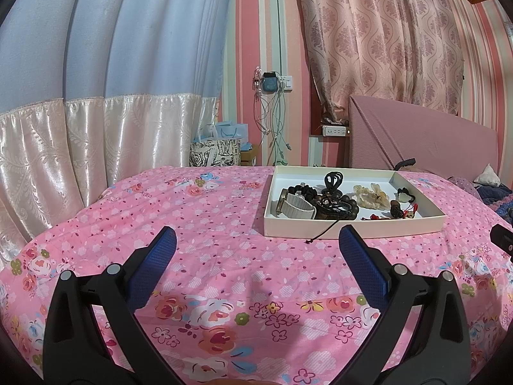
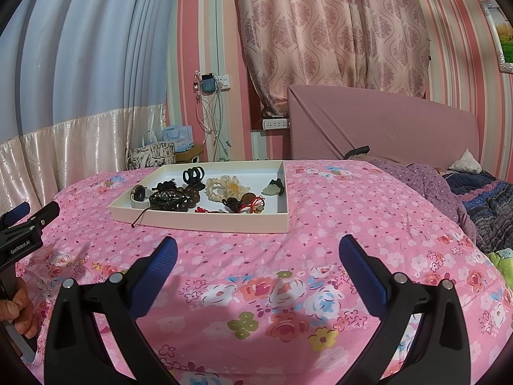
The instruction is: Organize jewelry
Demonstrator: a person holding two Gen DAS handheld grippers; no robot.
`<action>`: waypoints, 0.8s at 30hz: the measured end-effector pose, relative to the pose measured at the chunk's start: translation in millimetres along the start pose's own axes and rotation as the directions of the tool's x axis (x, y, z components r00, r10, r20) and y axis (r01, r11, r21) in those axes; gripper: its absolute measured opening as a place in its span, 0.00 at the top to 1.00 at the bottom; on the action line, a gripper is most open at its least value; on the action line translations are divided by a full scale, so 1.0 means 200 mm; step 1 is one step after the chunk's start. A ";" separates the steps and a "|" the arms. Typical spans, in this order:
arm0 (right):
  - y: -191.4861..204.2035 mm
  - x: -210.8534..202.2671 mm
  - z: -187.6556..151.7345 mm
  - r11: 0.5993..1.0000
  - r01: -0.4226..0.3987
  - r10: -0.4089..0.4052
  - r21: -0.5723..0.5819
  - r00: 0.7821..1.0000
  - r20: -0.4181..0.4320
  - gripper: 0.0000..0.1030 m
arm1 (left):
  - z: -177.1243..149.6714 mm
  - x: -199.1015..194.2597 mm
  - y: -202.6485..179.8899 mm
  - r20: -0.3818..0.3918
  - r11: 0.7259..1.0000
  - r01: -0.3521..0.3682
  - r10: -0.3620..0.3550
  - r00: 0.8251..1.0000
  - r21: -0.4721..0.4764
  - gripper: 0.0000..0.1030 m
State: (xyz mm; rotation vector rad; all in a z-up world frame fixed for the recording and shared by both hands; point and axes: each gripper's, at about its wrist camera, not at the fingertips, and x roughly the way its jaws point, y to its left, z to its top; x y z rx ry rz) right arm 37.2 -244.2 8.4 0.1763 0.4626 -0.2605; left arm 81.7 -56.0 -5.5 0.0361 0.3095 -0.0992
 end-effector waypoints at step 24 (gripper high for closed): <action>0.00 0.00 0.00 1.000 0.001 -0.001 0.001 1.000 0.001 0.02 | 0.00 0.00 -0.01 -0.001 1.000 -0.003 0.003 1.000 -0.003 0.03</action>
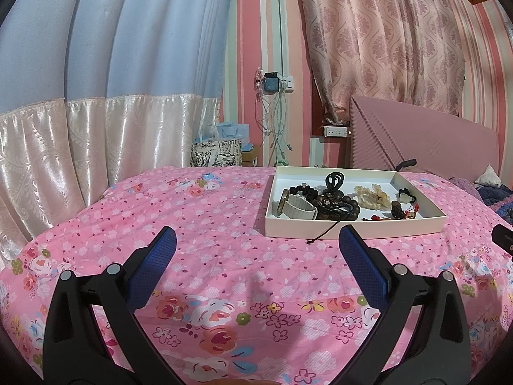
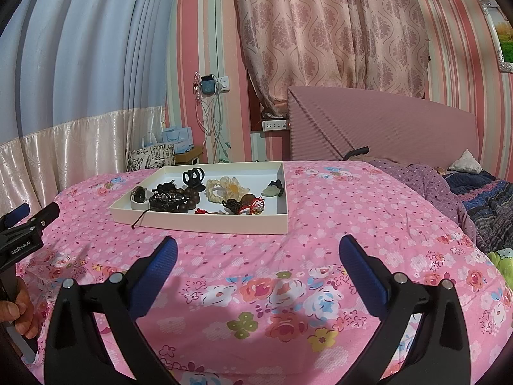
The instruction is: Organize jewelry
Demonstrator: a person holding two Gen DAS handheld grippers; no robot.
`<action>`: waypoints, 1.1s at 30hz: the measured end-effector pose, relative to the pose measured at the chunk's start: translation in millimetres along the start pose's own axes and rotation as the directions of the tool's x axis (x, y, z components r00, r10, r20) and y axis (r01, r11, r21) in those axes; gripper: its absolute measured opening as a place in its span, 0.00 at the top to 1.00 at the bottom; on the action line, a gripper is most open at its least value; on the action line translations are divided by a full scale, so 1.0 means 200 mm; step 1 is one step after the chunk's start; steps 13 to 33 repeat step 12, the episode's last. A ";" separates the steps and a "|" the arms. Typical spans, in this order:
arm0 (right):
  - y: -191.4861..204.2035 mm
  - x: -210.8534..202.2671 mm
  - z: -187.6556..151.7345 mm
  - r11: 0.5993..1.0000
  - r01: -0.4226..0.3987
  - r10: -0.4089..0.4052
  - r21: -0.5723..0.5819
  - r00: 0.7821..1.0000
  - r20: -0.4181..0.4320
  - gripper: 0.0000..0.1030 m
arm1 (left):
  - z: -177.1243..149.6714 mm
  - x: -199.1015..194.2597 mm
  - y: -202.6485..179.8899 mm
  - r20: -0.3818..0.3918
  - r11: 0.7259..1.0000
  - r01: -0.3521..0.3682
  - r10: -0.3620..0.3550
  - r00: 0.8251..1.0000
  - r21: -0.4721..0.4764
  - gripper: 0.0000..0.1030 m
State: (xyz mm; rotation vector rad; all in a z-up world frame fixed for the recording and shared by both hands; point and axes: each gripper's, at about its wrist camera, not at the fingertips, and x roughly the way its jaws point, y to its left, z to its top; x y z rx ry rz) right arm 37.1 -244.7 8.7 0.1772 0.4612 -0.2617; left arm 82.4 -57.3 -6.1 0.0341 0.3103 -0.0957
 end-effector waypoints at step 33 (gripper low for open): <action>0.00 0.00 0.00 1.000 0.000 0.000 0.000 1.000 0.000 0.02 | 0.00 0.00 0.01 -0.001 1.000 -0.005 0.005 1.000 -0.005 0.03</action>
